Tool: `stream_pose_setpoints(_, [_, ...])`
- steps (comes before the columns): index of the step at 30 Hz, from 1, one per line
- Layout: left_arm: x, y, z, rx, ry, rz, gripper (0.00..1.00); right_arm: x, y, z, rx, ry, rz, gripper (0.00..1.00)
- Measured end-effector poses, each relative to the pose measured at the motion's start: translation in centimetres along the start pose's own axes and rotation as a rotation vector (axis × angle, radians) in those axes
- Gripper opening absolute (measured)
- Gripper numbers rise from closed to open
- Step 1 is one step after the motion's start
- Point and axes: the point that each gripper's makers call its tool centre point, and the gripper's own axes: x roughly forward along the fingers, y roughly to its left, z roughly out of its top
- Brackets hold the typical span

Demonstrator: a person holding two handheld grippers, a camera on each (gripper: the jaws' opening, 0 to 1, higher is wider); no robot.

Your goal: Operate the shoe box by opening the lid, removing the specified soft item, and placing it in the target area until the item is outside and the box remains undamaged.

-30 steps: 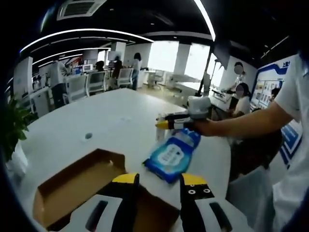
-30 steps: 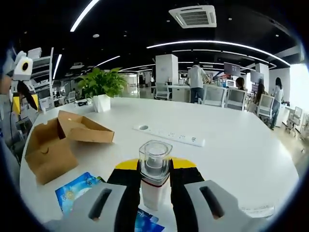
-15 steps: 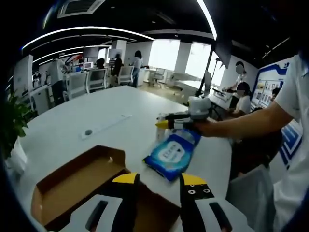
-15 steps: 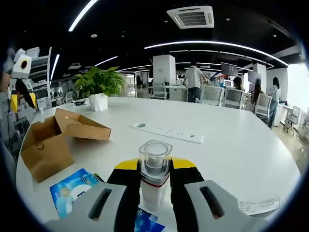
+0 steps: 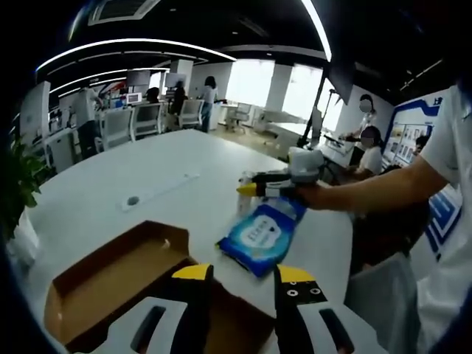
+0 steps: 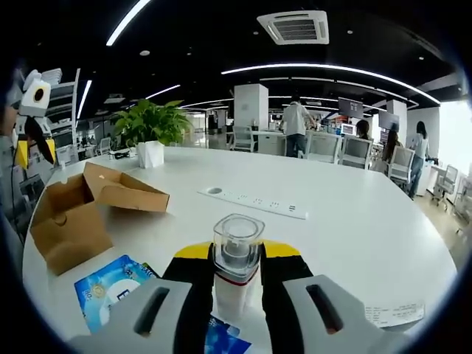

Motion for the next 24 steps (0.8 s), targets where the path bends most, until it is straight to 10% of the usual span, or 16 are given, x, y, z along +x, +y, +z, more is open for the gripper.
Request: stream_pose_setpoints(24, [-0.14,-0.26,-0.16,-0.002,0.005,-0.003,0.33,-0.42,0.12,-0.41,0.038,0.009,0.003,0.24])
